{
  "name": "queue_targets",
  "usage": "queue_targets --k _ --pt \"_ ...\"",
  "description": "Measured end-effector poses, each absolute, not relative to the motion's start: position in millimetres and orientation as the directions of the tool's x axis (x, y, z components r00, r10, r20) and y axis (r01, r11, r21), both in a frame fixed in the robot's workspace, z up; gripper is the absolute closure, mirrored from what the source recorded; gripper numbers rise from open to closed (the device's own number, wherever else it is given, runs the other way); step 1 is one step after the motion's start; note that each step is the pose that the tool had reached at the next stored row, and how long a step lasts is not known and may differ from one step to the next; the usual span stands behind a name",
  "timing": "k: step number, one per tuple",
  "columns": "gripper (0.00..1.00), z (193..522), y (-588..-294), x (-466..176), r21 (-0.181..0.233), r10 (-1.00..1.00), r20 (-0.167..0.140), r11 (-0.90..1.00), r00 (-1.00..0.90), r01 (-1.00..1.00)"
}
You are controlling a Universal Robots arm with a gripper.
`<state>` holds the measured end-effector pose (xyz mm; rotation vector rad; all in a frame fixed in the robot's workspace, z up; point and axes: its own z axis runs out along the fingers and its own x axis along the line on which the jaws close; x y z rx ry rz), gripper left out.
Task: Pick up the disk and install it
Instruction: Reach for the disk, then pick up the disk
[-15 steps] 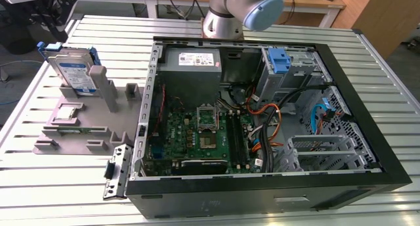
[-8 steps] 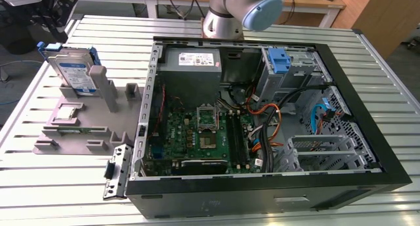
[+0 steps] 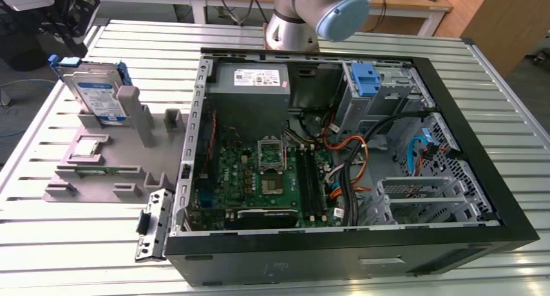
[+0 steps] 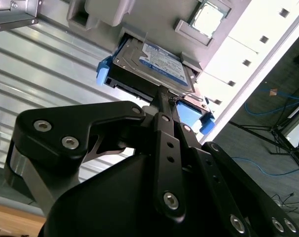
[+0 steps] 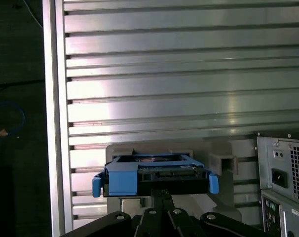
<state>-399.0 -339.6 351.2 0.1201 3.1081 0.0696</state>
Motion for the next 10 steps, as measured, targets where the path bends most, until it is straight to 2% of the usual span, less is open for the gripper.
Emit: queue_targets --k 10 --pt "0.9 349.6 -339.0 -399.7 0.046 0.078 -0.029 0.996 -0.997 0.076"
